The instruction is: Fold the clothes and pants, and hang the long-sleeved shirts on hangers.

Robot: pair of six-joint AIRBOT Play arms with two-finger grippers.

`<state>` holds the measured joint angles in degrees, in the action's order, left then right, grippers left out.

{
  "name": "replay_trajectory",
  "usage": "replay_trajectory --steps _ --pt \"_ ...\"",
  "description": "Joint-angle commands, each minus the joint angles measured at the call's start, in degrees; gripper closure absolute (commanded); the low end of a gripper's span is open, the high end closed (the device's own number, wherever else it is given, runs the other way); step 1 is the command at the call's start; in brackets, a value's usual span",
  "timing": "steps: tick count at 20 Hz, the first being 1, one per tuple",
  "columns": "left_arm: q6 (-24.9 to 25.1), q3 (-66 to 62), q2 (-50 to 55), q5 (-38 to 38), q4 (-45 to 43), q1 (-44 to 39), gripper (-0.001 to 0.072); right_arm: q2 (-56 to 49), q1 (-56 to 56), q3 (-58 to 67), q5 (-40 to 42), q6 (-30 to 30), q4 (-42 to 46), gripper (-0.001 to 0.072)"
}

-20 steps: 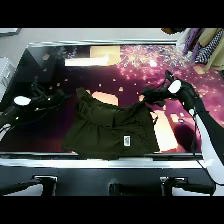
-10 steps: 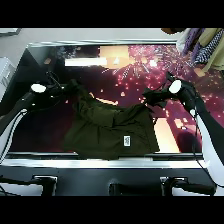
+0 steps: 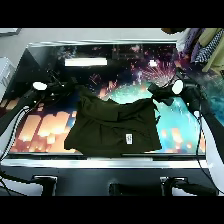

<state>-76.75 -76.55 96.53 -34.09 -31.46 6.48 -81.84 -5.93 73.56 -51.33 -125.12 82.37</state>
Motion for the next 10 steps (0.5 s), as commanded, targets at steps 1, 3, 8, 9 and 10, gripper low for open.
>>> replay_trajectory --steps 1,3,8,9,10 --pt "-5.6 -1.95 0.13 4.83 0.0 0.81 0.0698 0.42 -0.02 0.07 1.44 -11.1 8.48 0.0669" --pt "-8.28 -2.27 0.13 8.81 0.0 0.81 0.0698 0.42 -0.02 0.07 3.63 -18.97 14.73 0.0669" --pt "-10.91 -2.27 0.7 15.19 0.0 -0.52 0.0698 -0.55 -0.04 0.04 11.8 -30.82 20.06 0.0669" --pt "-10.91 -2.27 1.18 15.65 0.0 -0.94 0.0697 -1.11 -0.04 0.04 12.92 -31.17 19.69 0.0669" --pt "-10.91 -2.34 1.95 16.06 0.0 -1.38 0.0698 -1.86 -0.02 0.04 13.25 -32.5 19.85 0.0669"
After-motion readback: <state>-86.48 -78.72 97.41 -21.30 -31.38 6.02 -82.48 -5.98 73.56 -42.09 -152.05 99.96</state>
